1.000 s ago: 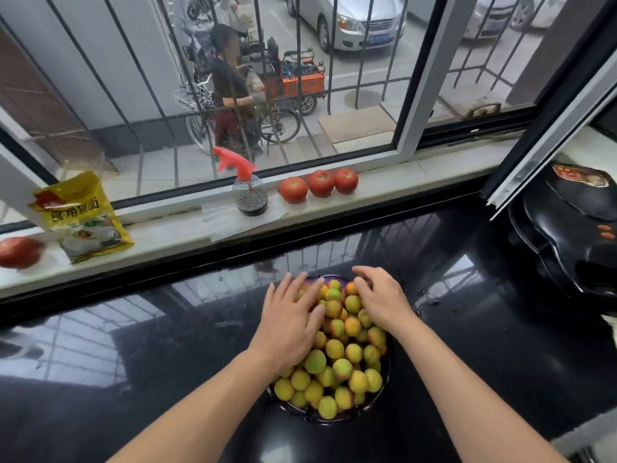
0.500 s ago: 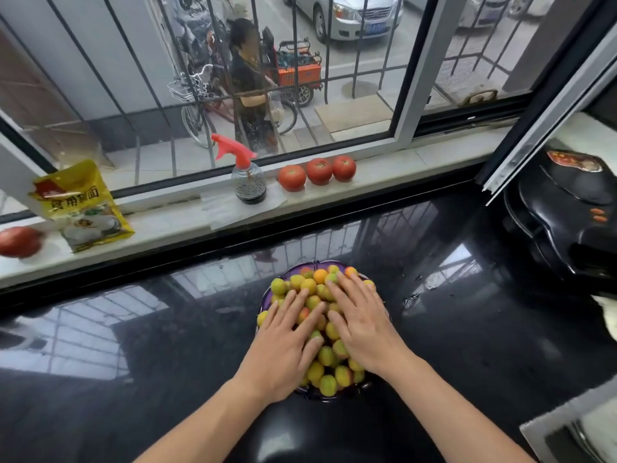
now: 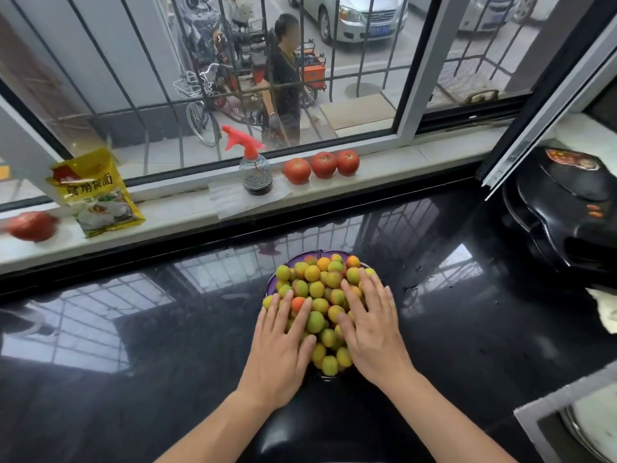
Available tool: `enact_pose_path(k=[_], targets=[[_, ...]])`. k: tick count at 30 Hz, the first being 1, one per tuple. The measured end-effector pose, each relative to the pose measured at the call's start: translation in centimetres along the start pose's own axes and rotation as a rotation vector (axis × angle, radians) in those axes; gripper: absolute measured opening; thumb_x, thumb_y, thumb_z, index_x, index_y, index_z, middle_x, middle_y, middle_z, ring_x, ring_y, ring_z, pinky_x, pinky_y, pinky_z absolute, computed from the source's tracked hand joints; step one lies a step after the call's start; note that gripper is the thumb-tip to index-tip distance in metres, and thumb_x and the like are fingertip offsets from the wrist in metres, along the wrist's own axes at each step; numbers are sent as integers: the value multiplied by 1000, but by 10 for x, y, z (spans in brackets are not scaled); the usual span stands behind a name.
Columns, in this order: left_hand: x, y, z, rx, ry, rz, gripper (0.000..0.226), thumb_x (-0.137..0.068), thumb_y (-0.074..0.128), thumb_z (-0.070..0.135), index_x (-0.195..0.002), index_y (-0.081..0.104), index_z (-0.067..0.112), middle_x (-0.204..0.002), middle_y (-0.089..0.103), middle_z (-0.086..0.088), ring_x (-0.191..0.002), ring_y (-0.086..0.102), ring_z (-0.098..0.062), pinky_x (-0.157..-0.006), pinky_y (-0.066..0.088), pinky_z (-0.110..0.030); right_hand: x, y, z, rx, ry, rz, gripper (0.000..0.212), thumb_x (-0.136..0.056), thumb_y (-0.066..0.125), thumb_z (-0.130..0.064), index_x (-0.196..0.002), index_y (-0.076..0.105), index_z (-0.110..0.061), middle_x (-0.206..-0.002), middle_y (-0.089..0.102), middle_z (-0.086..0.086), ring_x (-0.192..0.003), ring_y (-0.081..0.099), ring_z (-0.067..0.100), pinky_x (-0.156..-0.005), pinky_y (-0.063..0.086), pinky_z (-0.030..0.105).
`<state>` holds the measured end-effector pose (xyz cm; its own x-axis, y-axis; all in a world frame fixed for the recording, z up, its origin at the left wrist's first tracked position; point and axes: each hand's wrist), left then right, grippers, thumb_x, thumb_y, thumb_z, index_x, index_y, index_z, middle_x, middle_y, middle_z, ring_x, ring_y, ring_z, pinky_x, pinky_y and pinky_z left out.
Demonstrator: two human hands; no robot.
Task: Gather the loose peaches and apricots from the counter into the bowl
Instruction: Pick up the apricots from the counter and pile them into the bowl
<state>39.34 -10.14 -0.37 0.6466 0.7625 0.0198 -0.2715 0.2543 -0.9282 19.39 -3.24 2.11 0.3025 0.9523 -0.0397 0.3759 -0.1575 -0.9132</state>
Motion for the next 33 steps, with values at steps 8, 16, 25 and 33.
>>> enact_pose_path(k=[8,16,25,33], targets=[[0,-8,11,6,62,20,63,-106,21,59,-162,31,31,-174,2,3,-159,-16,-16,-130,-6,-42,11,8,22,-177,199,-87,62,-105,28,-57,-162,17,-34,-170,-4,-10,-152,-17,5,-127,2,37],[2,-4,15,-6,279,196,44,-95,71,23,-138,59,20,-153,54,4,-152,36,-21,-127,19,-44,34,21,21,-202,196,35,66,-101,19,-61,-150,47,-25,-168,5,-11,-153,-9,8,-126,15,42],[28,4,1,16,399,284,41,-91,72,26,-131,64,20,-126,63,3,-121,56,-22,-110,42,-41,34,26,16,-216,219,71,61,-103,22,-59,-152,40,-29,-168,3,-8,-154,-10,11,-123,10,40],[32,24,-9,-271,545,226,60,-96,66,22,-153,49,23,-154,51,-9,-145,45,-34,-122,32,-50,29,21,19,-472,397,280,35,-105,42,-8,-129,67,-13,-149,47,-2,-139,40,15,-118,36,40]])
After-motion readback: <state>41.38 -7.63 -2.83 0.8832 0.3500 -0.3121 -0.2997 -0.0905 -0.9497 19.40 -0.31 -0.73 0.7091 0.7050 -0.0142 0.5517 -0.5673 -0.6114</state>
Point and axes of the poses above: each hand's wrist, its own x-axis away from the middle knuckle, its own y-axis out of the palm, z = x × y
